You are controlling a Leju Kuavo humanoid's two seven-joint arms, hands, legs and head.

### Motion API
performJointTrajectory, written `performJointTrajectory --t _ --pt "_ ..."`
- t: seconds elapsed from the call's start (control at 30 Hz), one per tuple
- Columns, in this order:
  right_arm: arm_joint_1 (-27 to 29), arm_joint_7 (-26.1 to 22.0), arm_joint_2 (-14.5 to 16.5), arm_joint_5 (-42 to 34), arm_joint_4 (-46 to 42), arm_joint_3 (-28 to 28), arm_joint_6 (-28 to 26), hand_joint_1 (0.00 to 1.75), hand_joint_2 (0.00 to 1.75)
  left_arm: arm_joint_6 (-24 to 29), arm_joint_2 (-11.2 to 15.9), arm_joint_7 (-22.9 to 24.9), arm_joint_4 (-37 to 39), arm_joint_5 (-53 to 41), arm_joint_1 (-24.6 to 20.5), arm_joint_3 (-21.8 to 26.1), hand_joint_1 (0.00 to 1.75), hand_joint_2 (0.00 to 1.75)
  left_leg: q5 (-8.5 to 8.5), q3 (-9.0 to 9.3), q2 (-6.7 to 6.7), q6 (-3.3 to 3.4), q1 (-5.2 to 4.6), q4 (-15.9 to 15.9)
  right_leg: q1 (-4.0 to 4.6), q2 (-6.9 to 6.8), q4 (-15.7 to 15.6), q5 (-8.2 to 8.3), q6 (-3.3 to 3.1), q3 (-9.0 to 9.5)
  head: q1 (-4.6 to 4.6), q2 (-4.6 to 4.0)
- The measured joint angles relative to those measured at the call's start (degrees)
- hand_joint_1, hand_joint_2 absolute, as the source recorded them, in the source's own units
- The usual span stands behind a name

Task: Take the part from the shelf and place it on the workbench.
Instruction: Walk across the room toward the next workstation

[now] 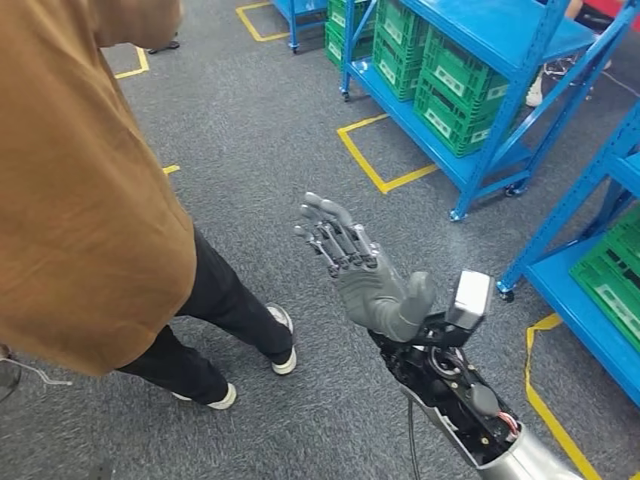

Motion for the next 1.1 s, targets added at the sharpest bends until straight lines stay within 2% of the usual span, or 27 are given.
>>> performJointTrajectory --t 0.03,0.07,0.1,0.13,0.17,0.2,0.23,0.27,0.3,0.33,0.4,0.43,0.47,0.53,0.57,0.6,0.63,0.67,0.7,0.77,0.83,0.9,0.93,1.0,1.03,1.07,1.1 --pt "0.1 0.0 -0.1 0.0 -0.1 -0.1 -0.2 0.0 0.0 0.0 0.0 0.0 0.0 0.0 0.1 0.0 0.0 0.0 -0.06 0.15 0.66 0.12 -0.09 -0.1 -0.06 -1.75 3.9 -2.0 0.33 -1.68 0.38 0.0" --pt "0.3 -0.1 -0.3 -0.1 -0.2 -0.2 -0.3 0.0 0.0 0.0 0.0 0.0 0.0 0.0 0.2 0.0 0.0 0.0 -0.16 0.23 1.41 0.2 -0.11 -0.1 -0.3 -2.62 7.9 -3.71 0.64 -3.5 0.74 0.0" --pt "0.6 -0.1 -0.5 -0.1 -0.3 -0.3 -0.5 0.0 0.0 0.0 0.0 0.0 0.0 0.0 0.3 0.0 0.0 0.0 -0.28 0.33 2.11 0.17 -0.1 0.0 -0.56 -3.01 10.7 -4.56 0.93 -4.81 0.96 0.0" --pt "1.0 -0.1 -0.7 -0.1 -0.4 -0.5 -0.6 0.0 0.0 0.0 0.0 0.0 0.0 0.0 0.3 0.0 0.0 0.0 -0.44 0.47 2.81 0.07 -0.03 0.0 -0.82 -3.25 11.4 -4.29 1.2 -5.16 1.19 0.0" --pt "1.2 -0.2 -0.8 -0.2 -0.5 -0.8 -0.6 0.0 0.0 0.0 0.0 0.0 0.0 0.0 0.3 0.0 0.0 0.0 -0.65 0.67 3.47 -0.08 0.08 0.0 -1.05 -3.57 9.8 -2.97 1.43 -4.36 1.44 0.0" --pt "1.4 -0.2 -0.9 -0.2 -0.7 -1.0 -0.7 0.0 0.0 0.0 -0.1 0.0 0.0 0.0 0.3 0.0 0.0 0.0 -0.91 0.98 4.12 -0.31 0.19 0.1 -1.23 -4.18 6.1 -0.87 1.61 -2.49 1.72 0.0" --pt "1.5 -0.3 -1.0 -0.2 -0.8 -1.2 -0.7 0.0 0.0 0.0 -0.1 0.0 0.0 0.0 0.3 0.0 0.0 0.0 -1.21 1.33 4.74 -0.62 0.22 0.1 -1.17 -5.44 1.9 0.76 1.75 -0.28 2.03 0.0" --pt "1.5 -0.4 -1.1 -0.2 -1.0 -1.4 -0.7 0.0 0.0 0.0 -0.1 0.0 0.0 0.0 0.3 0.0 0.0 0.0 -1.52 1.59 5.31 -0.97 0.14 0.3 -1.0 -6.57 -1.7 1.91 1.6 1.68 2.39 0.0" --pt "1.6 -0.5 -1.2 -0.3 -1.2 -1.6 -0.8 0.0 0.0 0.1 -0.1 0.0 0.0 0.0 0.3 0.0 0.0 0.0 -1.74 1.77 5.84 -1.31 -0.03 0.5 -0.79 -7.4 -4.0 2.4 1.29 2.89 2.57 0.0" --pt "1.8 -0.5 -1.3 -0.3 -1.4 -1.8 -0.8 0.0 0.0 0.1 -0.1 0.1 0.0 0.1 0.3 0.0 0.0 0.0 -1.87 1.86 6.39 -1.59 -0.2 0.6 -0.53 -7.71 -4.8 2.22 0.88 3.29 2.55 0.0" --pt "2.2 -0.7 -1.4 -0.3 -1.8 -2.4 -0.8 0.0 0.0 0.2 -0.2 0.2 0.0 0.1 0.1 0.0 0.0 0.0 -2.08 2.06 7.47 -2.1 -0.23 0.6 -0.43 -6.43 -4.9 2.36 -0.07 3.17 2.14 0.0" --pt "2.5 -0.7 -1.5 -0.3 -2.0 -2.7 -0.8 0.0 0.0 0.2 -0.2 0.2 0.0 0.1 0.1 0.0 0.0 0.0 -2.53 2.11 7.06 -2.37 -0.08 1.0 -0.48 -5.71 -5.0 2.46 -0.41 3.18 1.93 0.0" --pt "2.6 -0.7 -1.5 -0.3 -2.3 -2.9 -0.8 0.0 0.0 0.2 -0.2 0.2 0.0 0.2 0.0 0.0 0.0 0.0 -3.55 1.65 5.91 -2.61 0.06 2.3 -0.58 -5.03 -5.1 2.57 -0.77 3.22 1.71 0.0" --pt "2.8 -0.7 -1.6 -0.3 -2.8 -3.4 -0.8 0.0 0.0 0.3 -0.2 0.3 0.0 0.3 -0.1 0.0 0.0 0.0 -6.85 -1.35 2.75 -2.79 0.19 8.7 -0.74 -3.77 -5.2 2.76 -1.32 3.24 0.93 0.0" --pt "2.9 -0.7 -1.6 -0.3 -2.9 -3.6 -0.8 0.0 0.0 0.4 -0.3 0.4 0.0 0.4 0.0 0.0 0.0 0.0 -8.49 -3.64 1.83 -2.74 0.16 13.0 -0.71 -3.09 -5.2 2.81 -1.54 3.19 0.5 0.0" --pt "3.2 -0.7 -1.7 -0.3 -3.0 -3.8 -0.8 0.0 0.0 0.4 -0.3 0.5 0.0 0.4 0.2 0.1 0.0 0.0 -9.31 -5.61 1.44 -2.68 0.13 16.3 -0.65 -2.34 -5.2 2.84 -1.68 3.17 0.16 0.0" --pt "3.5 -0.7 -1.7 -0.3 -3.0 -4.0 -0.8 0.0 0.0 0.4 -0.3 0.6 0.0 0.5 0.3 0.1 0.0 0.0 -9.08 -6.79 1.21 -2.57 0.1 17.8 -0.57 -1.5 -5.2 2.86 -1.77 3.17 -0.07 0.0" --pt "3.7 -0.7 -1.8 -0.3 -3.2 -4.2 -0.8 0.0 0.0 0.5 -0.3 0.6 0.0 0.5 0.5 0.1 0.0 0.0 -7.82 -6.92 0.98 -2.38 0.09 17.2 -0.5 -0.64 -5.2 2.88 -1.82 3.18 -0.28 0.0" --pt "3.8 -0.7 -1.9 -0.3 -3.4 -4.3 -0.8 0.0 0.0 0.5 -0.3 0.6 0.0 0.6 0.5 0.1 0.0 0.0 -5.81 -6.02 0.59 -2.12 0.08 14.5 -0.47 0.19 -5.2 2.93 -1.81 3.2 -0.46 0.0" --pt "3.9 -0.7 -2.0 -0.3 -3.8 -4.7 -0.8 0.0 0.0 0.6 -0.2 0.6 0.0 0.7 0.5 0.1 0.0 0.0 -2.05 -2.83 -1.76 -1.43 0.07 6.6 -0.39 1.65 -5.1 3.01 -1.64 3.13 -0.86 0.0" --pt "4.2 -0.6 -2.0 -0.3 -4.3 -5.1 -0.8 0.0 0.0 0.7 -0.1 0.6 0.0 0.7 0.3 0.2 0.0 0.0 -0.77 -0.84 -3.3 -1.11 0.0 2.0 -0.36 2.9 -5.1 3.1 -1.17 2.9 -0.94 0.0" --pt "4.6 -0.6 -2.1 -0.3 -4.7 -5.5 -0.9 0.0 0.0 0.7 -0.2 0.6 0.0 0.8 0.1 0.2 0.0 0.0 -0.79 -0.49 -2.47 -0.93 -0.04 1.3 -0.43 3.99 -5.3 3.25 -0.48 2.5 -0.76 0.0" --pt "4.7 -0.6 -2.2 -0.4 -4.8 -5.7 -1.0 0.0 0.0 0.7 -0.2 0.6 0.0 0.9 0.0 0.2 0.0 0.0 -0.69 -0.33 -1.83 -0.71 0.03 1.0 -0.41 3.6 -5.0 3.02 -0.17 2.23 -0.68 0.0" --pt "4.9 -0.6 -2.4 -0.5 -5.2 -6.1 -1.0 0.0 0.0 0.8 -0.3 0.6 0.0 0.9 0.0 0.2 0.0 0.0 -0.5 -0.05 -0.36 -0.12 0.25 0.5 -0.28 0.71 -1.6 0.81 0.38 0.55 -0.02 0.0" --pt "4.9 -0.7 -2.5 -0.6 -5.3 -6.2 -1.0 0.0 0.0 0.8 -0.3 0.6 0.0 0.9 0.0 0.2 0.0 0.0 -0.53 0.03 0.42 0.07 0.19 0.5 -0.38 -1.18 2.0 -1.19 0.62 -0.88 0.38 0.0" --pt "5.0 -0.6 -2.5 -0.6 -5.3 -6.3 -1.0 0.0 0.0 0.8 -0.3 0.6 0.0 0.9 0.2 0.2 0.0 0.0 -0.61 0.06 1.13 0.22 0.14 0.5 -0.55 -2.36 6.2 -3.26 0.87 -2.75 0.78 0.0" --pt "5.2 -0.6 -2.5 -0.6 -5.4 -6.4 -1.0 0.0 0.0 0.8 -0.3 0.6 0.0 0.9 0.3 0.2 0.0 0.0 -0.69 0.1 1.88 0.25 0.11 0.5 -0.77 -2.89 9.9 -4.74 1.13 -4.4 1.02 0.0"
